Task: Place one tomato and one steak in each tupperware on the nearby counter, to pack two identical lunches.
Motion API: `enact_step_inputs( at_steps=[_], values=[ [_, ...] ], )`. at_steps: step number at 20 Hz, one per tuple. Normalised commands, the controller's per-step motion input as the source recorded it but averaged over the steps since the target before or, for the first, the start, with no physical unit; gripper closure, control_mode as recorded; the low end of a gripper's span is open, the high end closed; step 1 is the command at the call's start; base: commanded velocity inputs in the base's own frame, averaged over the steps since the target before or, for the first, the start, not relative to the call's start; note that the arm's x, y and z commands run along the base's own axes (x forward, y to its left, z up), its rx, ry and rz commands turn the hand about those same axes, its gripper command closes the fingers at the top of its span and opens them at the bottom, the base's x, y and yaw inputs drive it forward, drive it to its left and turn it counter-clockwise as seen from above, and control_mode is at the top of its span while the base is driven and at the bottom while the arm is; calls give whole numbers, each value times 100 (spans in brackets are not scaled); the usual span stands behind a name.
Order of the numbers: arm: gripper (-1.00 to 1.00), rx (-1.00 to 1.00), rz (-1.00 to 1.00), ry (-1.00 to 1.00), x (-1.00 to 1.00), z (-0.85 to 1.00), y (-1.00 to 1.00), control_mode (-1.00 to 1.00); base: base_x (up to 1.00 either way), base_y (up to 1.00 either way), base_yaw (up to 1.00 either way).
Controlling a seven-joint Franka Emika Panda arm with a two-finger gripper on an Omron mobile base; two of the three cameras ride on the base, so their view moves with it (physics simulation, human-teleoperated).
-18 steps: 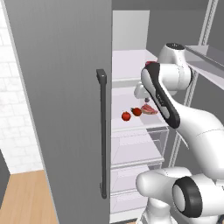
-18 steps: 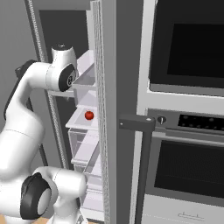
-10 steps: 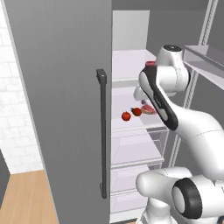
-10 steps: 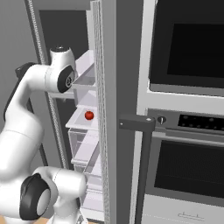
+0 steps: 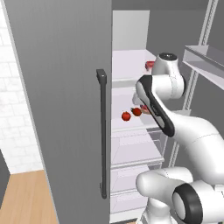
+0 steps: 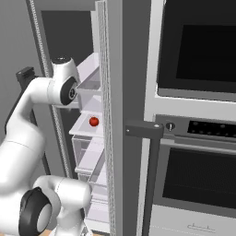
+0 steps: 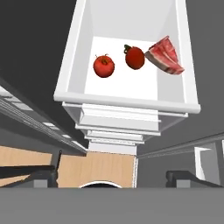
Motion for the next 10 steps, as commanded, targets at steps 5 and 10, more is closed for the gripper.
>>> enact_step_inputs(
  at_steps=[5, 10],
  values=[
    [-100, -3, -8, -16, 29, -77, 0, -100, 0, 0, 0],
    [-100, 1, -17, -26, 33, -67, 3, -100, 0, 0, 0]
  ],
)
